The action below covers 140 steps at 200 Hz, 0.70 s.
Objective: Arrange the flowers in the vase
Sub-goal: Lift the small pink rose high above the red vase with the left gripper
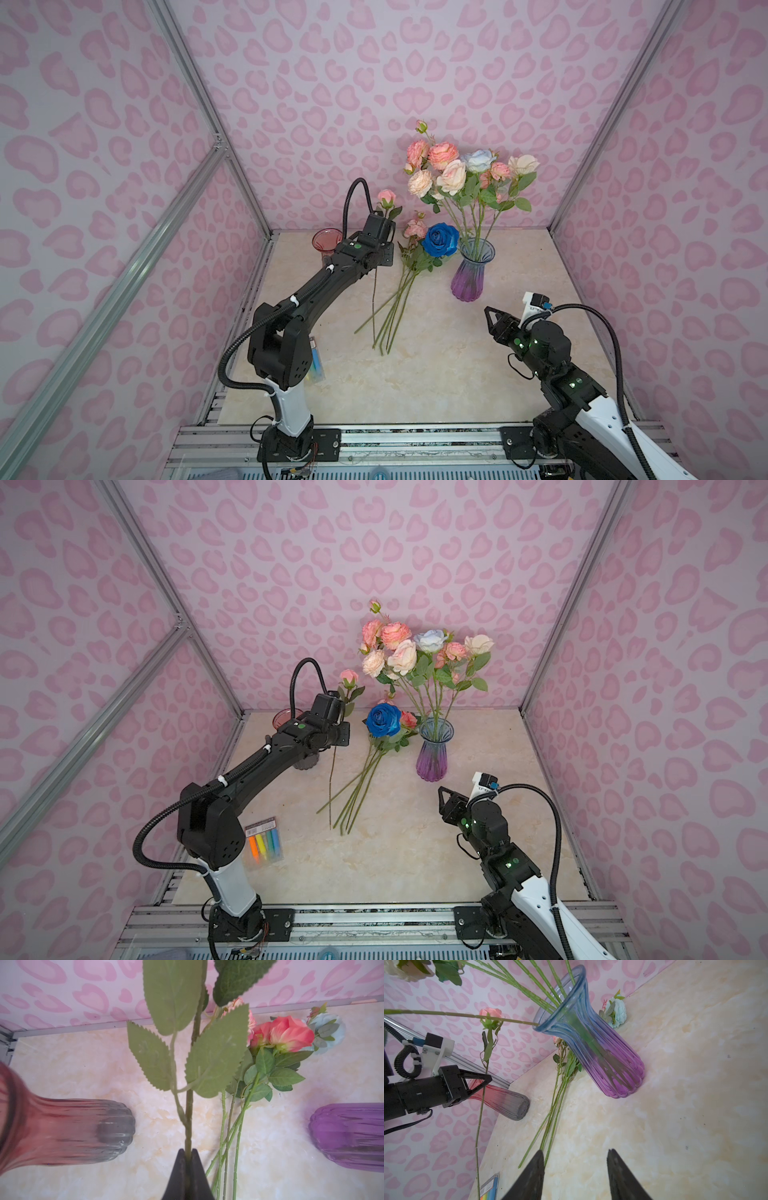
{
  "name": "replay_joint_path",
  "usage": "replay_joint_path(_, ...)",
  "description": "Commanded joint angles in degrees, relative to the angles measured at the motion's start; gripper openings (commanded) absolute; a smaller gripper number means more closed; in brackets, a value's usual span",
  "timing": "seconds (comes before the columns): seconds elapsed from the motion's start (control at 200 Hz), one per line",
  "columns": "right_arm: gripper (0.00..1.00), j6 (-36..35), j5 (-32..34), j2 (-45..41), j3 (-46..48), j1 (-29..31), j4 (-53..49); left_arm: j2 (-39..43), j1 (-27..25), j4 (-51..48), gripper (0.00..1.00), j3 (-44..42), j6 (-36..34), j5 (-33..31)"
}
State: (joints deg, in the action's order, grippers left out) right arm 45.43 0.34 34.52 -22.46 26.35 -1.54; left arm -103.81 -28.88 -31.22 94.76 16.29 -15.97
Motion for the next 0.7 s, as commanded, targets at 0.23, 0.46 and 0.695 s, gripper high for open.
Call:
replay_joint_path(0.23, 0.5, -2.13, -2.28, 0.15, -2.03, 0.19, 1.08, 19.68, 2.73, 11.4, 0.03, -3.17, -7.2, -11.37)
replay_joint_path(0.46, 0.5, -2.23, -3.13, 3.5, -3.11, 0.48, 3.71, 28.3, 8.1, 41.54, 0.03, -13.11, -16.14, -7.8)
replay_joint_path(0.695, 0.5, -2.88, -3.33, 8.49, -5.43, 1.92, 5.45, 22.38, 14.6, 64.01, 0.03, -11.72, -19.13, -3.24)
